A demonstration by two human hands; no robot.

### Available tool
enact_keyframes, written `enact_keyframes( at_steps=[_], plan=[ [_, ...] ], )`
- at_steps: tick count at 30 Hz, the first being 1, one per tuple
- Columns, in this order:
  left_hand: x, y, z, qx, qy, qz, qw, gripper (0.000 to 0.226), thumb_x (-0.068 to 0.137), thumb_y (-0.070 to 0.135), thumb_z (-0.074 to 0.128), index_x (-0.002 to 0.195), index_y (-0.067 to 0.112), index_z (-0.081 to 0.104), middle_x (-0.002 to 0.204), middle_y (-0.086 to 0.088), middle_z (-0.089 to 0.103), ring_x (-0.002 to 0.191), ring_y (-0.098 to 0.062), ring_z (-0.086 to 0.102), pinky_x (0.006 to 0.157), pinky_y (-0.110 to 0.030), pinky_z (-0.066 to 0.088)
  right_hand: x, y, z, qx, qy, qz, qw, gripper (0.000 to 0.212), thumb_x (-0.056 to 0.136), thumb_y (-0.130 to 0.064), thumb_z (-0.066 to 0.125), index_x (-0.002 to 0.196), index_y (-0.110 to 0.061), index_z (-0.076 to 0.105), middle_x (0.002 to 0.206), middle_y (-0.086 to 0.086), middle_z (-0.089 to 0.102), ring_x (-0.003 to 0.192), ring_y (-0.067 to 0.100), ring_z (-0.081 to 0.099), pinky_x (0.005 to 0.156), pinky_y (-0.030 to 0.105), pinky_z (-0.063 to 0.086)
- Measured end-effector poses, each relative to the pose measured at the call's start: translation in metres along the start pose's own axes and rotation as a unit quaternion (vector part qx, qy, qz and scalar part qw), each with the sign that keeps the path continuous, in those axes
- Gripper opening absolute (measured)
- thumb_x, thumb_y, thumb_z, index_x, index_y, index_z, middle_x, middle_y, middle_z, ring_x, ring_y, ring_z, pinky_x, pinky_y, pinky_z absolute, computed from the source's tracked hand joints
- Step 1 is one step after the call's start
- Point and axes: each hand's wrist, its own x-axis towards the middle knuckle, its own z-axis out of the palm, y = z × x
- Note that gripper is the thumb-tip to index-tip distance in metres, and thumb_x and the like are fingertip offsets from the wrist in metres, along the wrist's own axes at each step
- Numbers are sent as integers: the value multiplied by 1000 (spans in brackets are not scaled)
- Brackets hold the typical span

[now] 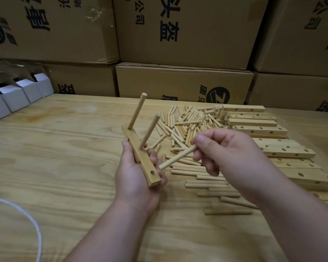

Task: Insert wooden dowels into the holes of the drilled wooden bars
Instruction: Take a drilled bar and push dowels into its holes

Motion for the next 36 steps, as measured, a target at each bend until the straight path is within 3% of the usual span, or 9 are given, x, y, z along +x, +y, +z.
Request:
enact_keyframes(
  at_steps=[4, 9, 14, 18, 24, 29, 31, 33, 36],
  plan=[
    [-1, -1, 0, 39, 13, 29, 999, 68, 100, 66, 37, 50, 32, 69, 56, 5, 46, 41, -10, 39, 36, -20, 27, -4, 0, 6, -102, -8, -49, 994, 13, 95, -29, 65, 88, -33, 75, 75, -4, 75, 53, 10, 56, 49, 25, 50],
    [-1, -2, -2, 83, 50, 57, 994, 66, 99, 67, 39, 50, 35, 69, 54, 7, 51, 41, -8, 45, 38, -23, 32, -5, -2, 5, -177, -15, -97, 979, 9, 90, -39, 66, 90, -43, 74, 75, -11, 75, 64, 31, 63, 54, 47, 56],
    [1, -3, -7, 114, 76, 81, 987, 58, 98, 69, 39, 58, 38, 68, 58, 9, 54, 44, -7, 47, 39, -24, 35, -7, -3, 3, -162, -59, -111, 979, 11, 89, -35, 70, 91, -44, 76, 77, -12, 76, 59, 11, 65, 56, 26, 59],
    [1, -3, -9, 123, 77, 88, 986, 54, 98, 68, 39, 62, 39, 68, 60, 8, 55, 45, -7, 48, 38, -25, 35, -8, -2, 2, -151, -83, -112, 979, 13, 89, -31, 73, 92, -42, 77, 77, -10, 76, 60, 6, 66, 56, 20, 56],
    [-1, -5, -8, 121, 55, 90, 987, 52, 101, 62, 41, 66, 34, 68, 57, 4, 52, 42, -9, 44, 36, -22, 33, -8, 1, 2, -227, -58, -116, 965, 8, 91, -40, 66, 90, -42, 74, 70, -16, 73, 57, 9, 65, 55, 30, 59],
    [1, -6, -9, 126, 64, 100, 985, 53, 102, 61, 41, 64, 36, 70, 55, 6, 51, 41, -8, 45, 36, -23, 33, -12, -2, 5, -275, -50, -127, 952, 25, 83, -59, 59, 83, -38, 73, 62, -15, 68, 49, 7, 59, 44, 18, 48],
    [3, -7, -10, 131, 75, 105, 983, 53, 101, 61, 42, 64, 35, 69, 54, 7, 52, 41, -8, 45, 36, -23, 34, -14, -3, 8, -294, -44, -150, 943, 41, 77, -69, 50, 83, -36, 73, 62, -13, 67, 49, 9, 58, 44, 22, 49],
    [4, -8, -12, 133, 86, 112, 981, 53, 101, 61, 42, 63, 35, 68, 53, 8, 51, 41, -8, 45, 36, -23, 34, -15, -3, 11, -309, -37, -161, 937, 41, 78, -69, 51, 84, -35, 74, 62, -12, 66, 50, 11, 58, 45, 27, 50],
    [6, -10, -14, 141, 93, 119, 978, 52, 101, 62, 42, 66, 32, 66, 53, 7, 51, 41, -9, 45, 36, -23, 34, -13, -1, 11, -329, -30, -161, 930, 30, 86, -59, 56, 85, -34, 73, 63, -13, 65, 51, 11, 58, 45, 24, 48]
  ],
)
